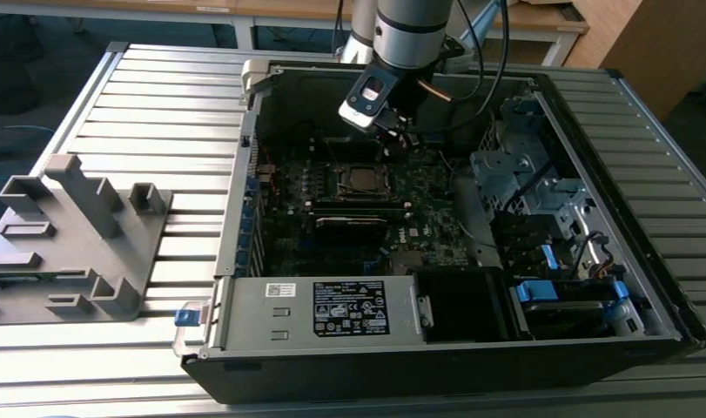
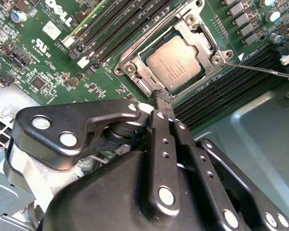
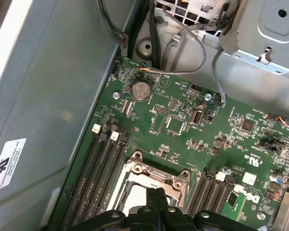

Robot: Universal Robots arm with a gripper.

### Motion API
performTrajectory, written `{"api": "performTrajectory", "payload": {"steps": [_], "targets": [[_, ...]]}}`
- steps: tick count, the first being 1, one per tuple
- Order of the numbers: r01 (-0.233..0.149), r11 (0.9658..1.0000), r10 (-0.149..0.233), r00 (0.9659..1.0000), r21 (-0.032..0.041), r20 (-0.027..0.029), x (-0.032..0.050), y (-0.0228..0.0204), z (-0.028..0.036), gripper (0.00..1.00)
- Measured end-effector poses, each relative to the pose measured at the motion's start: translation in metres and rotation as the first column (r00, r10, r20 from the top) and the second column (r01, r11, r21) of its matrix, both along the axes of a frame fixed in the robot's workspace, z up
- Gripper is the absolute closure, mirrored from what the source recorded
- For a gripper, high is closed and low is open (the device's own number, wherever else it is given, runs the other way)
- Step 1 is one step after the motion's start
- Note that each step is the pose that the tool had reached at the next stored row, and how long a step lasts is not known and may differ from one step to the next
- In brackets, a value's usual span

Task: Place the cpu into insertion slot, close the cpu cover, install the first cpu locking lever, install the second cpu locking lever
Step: 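Close the cpu cover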

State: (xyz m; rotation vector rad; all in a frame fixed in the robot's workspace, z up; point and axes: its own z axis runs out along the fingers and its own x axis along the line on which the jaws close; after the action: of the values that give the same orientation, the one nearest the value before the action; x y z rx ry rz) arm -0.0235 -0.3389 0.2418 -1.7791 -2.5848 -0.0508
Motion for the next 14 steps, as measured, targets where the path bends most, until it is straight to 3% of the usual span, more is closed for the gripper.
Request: {"api": "performTrajectory", "payload": {"steps": [5, 10, 14], "targets": [[-0.002, 1.0000, 0.002, 1.0000, -0.0001, 0.0001, 0.0000, 0.0000, 0.0000, 0.90], [-0.041, 0.9992, 0.041, 0.9992, 0.0000, 0.0000, 0.0000, 0.0000, -0.0002, 0.90], [-0.050, 0.9987, 0.050, 0.9987, 0.0000, 0.0000, 0.0000, 0.0000, -0.0002, 0.90]]}}
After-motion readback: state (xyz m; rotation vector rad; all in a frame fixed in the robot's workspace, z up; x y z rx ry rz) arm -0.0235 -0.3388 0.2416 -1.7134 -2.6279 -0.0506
